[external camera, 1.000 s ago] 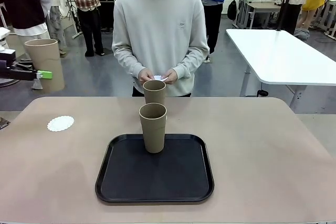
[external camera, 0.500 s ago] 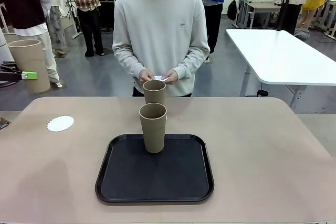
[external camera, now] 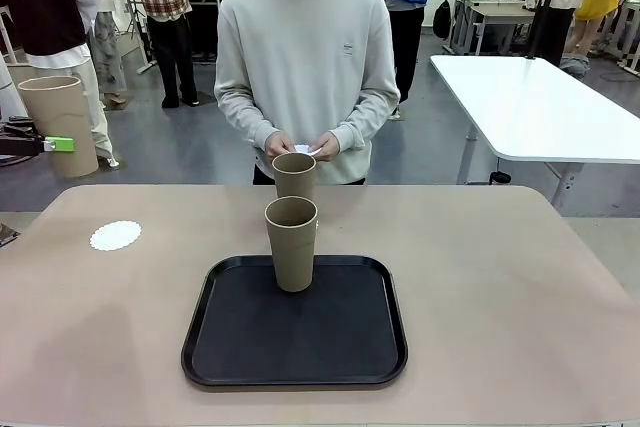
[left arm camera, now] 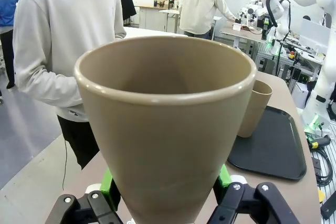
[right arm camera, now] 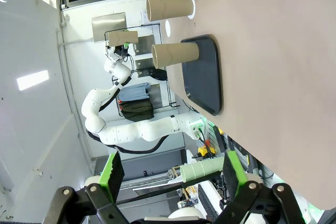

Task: Place coasters on the table and set cups on them.
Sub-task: Take one Reusable plastic cup from the Flat Tray and place it on a coaster set by the human.

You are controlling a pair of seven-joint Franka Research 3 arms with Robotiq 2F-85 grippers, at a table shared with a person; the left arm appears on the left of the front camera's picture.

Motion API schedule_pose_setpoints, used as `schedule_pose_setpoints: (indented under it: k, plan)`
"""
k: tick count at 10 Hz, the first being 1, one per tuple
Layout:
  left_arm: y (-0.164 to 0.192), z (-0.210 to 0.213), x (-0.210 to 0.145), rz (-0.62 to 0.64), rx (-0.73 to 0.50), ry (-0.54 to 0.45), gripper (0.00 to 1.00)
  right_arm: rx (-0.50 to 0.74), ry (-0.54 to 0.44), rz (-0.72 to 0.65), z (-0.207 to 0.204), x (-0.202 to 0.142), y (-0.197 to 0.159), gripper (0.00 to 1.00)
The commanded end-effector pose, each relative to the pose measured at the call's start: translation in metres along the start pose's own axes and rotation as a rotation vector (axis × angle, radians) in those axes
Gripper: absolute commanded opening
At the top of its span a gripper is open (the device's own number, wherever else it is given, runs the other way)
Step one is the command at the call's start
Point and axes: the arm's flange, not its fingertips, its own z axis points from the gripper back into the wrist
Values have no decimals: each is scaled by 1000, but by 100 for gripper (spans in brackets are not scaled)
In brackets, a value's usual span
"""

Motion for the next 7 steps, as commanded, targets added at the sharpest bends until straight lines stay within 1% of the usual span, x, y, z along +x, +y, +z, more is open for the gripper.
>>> schedule_pose_setpoints:
  k: [1, 3, 5, 7]
  plan:
    - [0, 0, 0, 0, 0, 0, 84, -5, 5, -2, 0, -2, 1, 100]
    - [26, -11, -27, -44, -69, -17, 84, -5, 5, -2, 0, -2, 1, 100]
    - [35, -23, -53, -50, -168, -68, 84, -5, 5, -2, 0, -2, 1, 100]
    - [37, -31, -77, -49, -212, -76, 84, -5, 5, -2, 0, -2, 1, 100]
